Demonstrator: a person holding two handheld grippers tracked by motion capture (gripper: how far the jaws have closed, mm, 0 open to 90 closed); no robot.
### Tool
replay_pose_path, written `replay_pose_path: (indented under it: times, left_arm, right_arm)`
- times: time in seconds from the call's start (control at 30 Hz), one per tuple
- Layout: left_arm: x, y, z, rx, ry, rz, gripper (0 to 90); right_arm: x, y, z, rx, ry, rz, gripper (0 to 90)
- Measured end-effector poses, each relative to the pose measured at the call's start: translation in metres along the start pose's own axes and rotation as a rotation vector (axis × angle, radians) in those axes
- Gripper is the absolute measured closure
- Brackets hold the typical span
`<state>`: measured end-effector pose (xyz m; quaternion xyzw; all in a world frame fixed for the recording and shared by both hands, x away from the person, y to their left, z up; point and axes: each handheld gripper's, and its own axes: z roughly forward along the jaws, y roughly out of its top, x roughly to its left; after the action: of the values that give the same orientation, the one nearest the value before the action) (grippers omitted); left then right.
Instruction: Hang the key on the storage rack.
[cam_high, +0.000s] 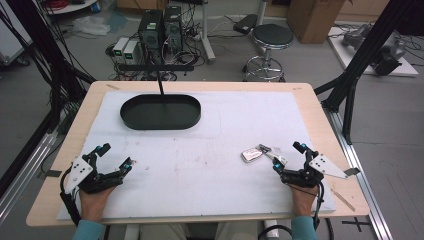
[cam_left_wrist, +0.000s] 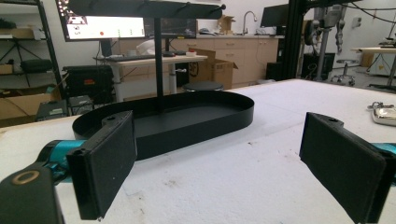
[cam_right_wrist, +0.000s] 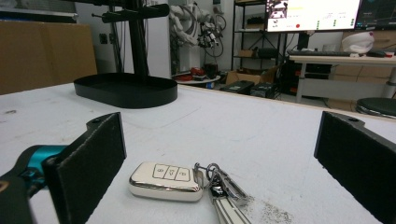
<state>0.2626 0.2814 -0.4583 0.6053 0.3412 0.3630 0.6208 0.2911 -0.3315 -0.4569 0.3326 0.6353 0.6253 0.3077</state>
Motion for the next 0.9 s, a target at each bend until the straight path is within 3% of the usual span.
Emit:
replay_pose_path:
  times: [0.9]
  left_arm:
    - [0.0007,0.0004,0.001,0.011,0.004,-0.004,11.6]
  right_arm:
    - [-0.0003,0.0005,-0.0001,-0.003,-0.006,0.009,1.5]
